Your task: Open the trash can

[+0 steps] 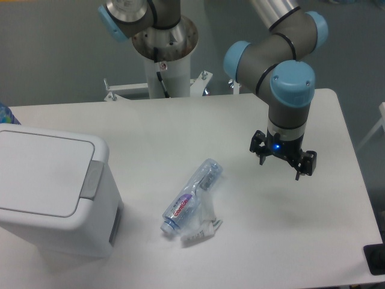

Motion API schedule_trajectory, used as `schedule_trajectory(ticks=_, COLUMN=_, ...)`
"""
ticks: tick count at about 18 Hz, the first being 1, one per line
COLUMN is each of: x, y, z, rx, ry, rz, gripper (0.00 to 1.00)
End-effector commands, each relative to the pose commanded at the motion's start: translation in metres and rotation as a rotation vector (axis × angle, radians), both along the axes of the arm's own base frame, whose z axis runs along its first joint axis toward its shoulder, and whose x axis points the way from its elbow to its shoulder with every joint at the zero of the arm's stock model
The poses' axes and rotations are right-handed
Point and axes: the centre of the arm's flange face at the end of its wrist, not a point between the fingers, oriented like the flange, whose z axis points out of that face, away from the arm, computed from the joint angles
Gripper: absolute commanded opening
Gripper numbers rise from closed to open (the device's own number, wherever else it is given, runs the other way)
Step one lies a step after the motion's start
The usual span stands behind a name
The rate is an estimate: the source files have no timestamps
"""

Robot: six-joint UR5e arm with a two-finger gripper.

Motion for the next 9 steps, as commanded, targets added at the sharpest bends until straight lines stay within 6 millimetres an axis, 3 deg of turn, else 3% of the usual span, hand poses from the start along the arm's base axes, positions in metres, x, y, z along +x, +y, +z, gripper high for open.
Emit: schedule_trajectory(ticks=9, x=0.0008, y=0.0012, z=0.0036, rx=0.024, ry=-0.006, rz=-0.003, gripper=1.0)
